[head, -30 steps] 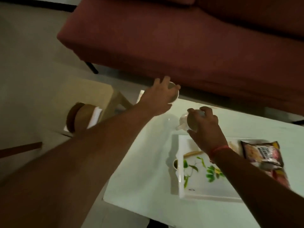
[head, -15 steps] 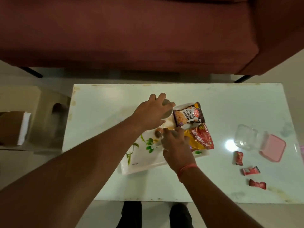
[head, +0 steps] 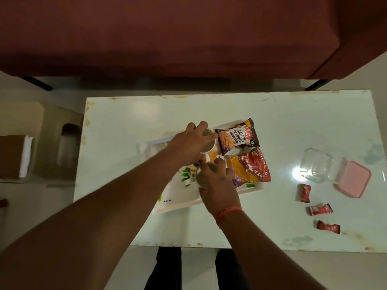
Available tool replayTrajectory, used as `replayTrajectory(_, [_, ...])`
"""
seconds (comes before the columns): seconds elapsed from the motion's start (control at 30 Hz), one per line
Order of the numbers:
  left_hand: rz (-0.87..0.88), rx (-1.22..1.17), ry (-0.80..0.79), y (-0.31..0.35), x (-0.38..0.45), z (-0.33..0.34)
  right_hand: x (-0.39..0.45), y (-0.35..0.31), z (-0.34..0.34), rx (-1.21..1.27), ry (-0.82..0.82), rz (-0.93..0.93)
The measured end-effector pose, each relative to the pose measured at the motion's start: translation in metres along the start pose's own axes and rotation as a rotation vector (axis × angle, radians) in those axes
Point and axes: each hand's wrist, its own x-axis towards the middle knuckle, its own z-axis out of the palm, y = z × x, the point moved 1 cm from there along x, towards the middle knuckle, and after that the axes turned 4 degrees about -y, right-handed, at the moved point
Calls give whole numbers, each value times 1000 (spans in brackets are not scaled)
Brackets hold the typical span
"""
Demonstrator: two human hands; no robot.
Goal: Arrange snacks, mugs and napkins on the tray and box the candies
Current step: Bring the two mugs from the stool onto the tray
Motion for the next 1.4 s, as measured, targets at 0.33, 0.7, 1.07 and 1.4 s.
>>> replayTrajectory(0.33, [-137, -407, 157, -13, -34, 10, -2, 3, 3, -132, 3, -51])
replayTrajectory(0.7, [-765, -1300, 118, 46, -114, 96, 0, 15, -4, -186, -13, -103])
replayTrajectory(1.07, [-741, -1215, 120, 51, -112, 93, -5, 19, -8, -216, -9, -80])
replayTrajectory(1.4, [-720, -1359, 218, 34, -104, 78, 16, 19, -36, -40, 5, -74])
